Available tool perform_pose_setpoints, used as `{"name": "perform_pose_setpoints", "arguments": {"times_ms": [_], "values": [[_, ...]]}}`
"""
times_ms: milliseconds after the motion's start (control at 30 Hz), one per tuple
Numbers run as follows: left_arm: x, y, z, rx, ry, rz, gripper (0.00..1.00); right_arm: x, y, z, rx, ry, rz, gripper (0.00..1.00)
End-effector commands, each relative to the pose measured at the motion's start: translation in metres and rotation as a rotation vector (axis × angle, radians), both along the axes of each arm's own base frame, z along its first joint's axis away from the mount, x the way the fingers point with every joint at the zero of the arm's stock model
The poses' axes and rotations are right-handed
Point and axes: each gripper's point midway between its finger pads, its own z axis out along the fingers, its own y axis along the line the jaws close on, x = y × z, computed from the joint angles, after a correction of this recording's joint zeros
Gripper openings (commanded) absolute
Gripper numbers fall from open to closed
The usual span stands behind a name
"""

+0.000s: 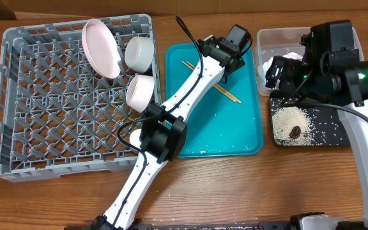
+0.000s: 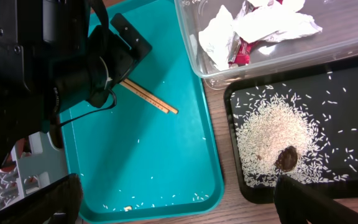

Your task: Sort waste into correct bins and load items into the dishwasher

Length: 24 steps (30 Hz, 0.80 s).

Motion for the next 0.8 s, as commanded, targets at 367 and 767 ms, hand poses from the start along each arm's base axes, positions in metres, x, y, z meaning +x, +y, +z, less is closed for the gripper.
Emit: {"name": "perform_pose_setpoints", "arguments": {"times_ms": [367, 767], "values": [[-0.019, 0.004, -0.037, 0.021, 0.094, -0.005, 1.00, 0.002, -0.001, 0.009, -0.004, -0.029, 0.002, 1.00], [-0.048, 0.009, -0.074, 0.028, 0.226, -0.027, 0.97, 0.002, -0.001, 0.009, -0.004, -0.029, 0.002, 1.00]]}}
